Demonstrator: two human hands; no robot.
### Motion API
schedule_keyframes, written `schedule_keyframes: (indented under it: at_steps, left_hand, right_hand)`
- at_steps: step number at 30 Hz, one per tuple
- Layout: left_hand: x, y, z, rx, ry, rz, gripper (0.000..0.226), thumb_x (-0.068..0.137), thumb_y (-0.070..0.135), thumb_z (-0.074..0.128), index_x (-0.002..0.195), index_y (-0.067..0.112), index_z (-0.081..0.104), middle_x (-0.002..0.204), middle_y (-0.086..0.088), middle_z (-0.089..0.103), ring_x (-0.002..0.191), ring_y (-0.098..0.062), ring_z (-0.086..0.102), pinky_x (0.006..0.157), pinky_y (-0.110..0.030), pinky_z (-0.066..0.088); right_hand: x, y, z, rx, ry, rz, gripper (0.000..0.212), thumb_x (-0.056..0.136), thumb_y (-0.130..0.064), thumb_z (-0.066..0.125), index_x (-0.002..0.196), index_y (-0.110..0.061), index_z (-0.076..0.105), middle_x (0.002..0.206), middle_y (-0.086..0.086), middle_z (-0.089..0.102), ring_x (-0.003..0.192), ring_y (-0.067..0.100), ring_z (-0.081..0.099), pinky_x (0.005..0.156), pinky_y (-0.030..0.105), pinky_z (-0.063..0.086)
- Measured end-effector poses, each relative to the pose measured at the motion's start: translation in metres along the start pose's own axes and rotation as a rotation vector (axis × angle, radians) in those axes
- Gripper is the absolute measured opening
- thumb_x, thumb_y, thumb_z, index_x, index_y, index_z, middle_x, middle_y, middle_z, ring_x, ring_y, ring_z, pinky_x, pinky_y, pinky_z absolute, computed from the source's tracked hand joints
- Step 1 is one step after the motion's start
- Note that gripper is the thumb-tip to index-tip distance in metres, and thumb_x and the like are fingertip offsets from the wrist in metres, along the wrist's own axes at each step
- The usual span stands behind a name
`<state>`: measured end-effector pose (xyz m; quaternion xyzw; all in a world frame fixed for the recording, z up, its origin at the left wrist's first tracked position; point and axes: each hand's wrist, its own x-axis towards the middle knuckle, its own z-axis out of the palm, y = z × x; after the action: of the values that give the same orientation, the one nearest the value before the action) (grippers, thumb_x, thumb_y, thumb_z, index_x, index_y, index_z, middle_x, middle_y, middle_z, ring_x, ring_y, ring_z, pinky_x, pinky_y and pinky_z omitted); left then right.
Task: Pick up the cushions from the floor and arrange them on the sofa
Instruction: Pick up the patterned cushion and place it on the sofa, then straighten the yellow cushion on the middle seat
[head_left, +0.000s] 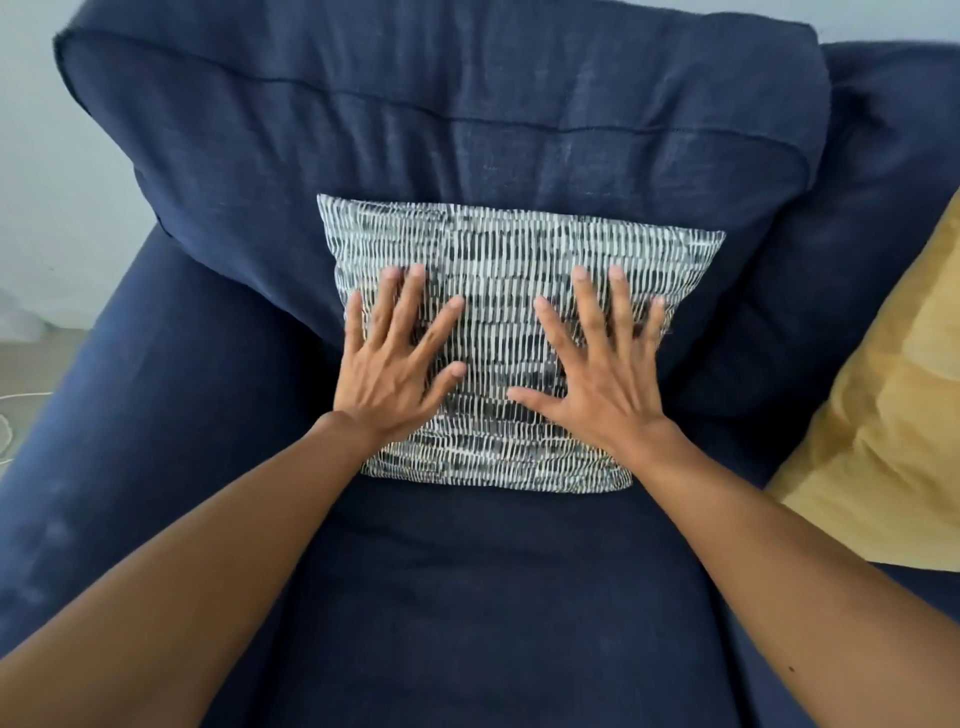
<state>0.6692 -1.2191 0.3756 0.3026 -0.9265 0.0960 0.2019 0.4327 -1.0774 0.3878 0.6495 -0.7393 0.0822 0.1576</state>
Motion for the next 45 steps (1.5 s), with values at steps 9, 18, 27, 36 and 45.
schedule_keyframes:
  at_steps: [9,18,27,36,45]
  left_hand:
    - [0.031,-0.018,-0.006,0.005,-0.115,-0.055,0.074,0.102,0.072,0.014,0.165,0.035,0.000,0.173,-0.008,-0.009,0.158,-0.032,-0.015,0.124,-0.063,-0.003]
    - [0.025,-0.026,-0.045,-0.016,-0.132,-0.112,0.073,0.103,0.069,0.018,0.165,0.034,0.004,0.173,-0.007,-0.009,0.158,-0.033,-0.012,0.125,-0.055,-0.009]
    - [0.021,0.010,-0.074,-0.046,-0.184,0.004,0.069,0.104,0.066,0.011,0.165,0.035,0.002,0.173,-0.006,-0.013,0.158,-0.030,-0.016,0.125,-0.056,-0.009]
    - [0.032,0.086,-0.107,-0.064,-0.218,0.038,0.072,0.102,0.068,0.002,0.165,0.034,0.006,0.172,-0.005,-0.016,0.157,-0.026,-0.020,0.126,-0.055,-0.008]
    - [0.062,0.206,-0.137,-0.079,-0.170,0.045,0.067,0.104,0.060,0.022,0.164,0.032,0.021,0.173,-0.008,-0.005,0.159,-0.032,-0.008,0.126,-0.060,0.002]
  right_hand:
    - [0.027,0.028,-0.006,-0.070,-0.122,0.088,0.109,0.079,-0.097,0.018,0.163,-0.032,-0.008,0.171,0.010,-0.013,0.155,0.040,-0.013,0.113,0.076,-0.006]
    - [0.006,0.042,-0.049,-0.046,-0.152,0.198,0.100,0.085,-0.091,0.015,0.163,-0.033,-0.009,0.170,0.009,-0.017,0.154,0.042,-0.017,0.113,0.075,-0.006]
    - [-0.030,0.038,-0.084,-0.025,-0.236,0.187,0.099,0.082,-0.094,0.009,0.161,-0.037,-0.012,0.170,0.006,-0.019,0.154,0.039,-0.017,0.117,0.074,0.001]
    - [-0.087,0.083,-0.133,-0.037,-0.240,0.230,0.100,0.083,-0.089,0.018,0.163,-0.029,0.012,0.171,0.013,0.004,0.156,0.040,0.000,0.118,0.069,0.013]
    - [-0.149,0.175,-0.181,-0.059,-0.226,0.223,0.094,0.086,-0.083,0.030,0.162,-0.029,0.021,0.168,0.016,0.014,0.153,0.042,0.012,0.116,0.067,0.020]
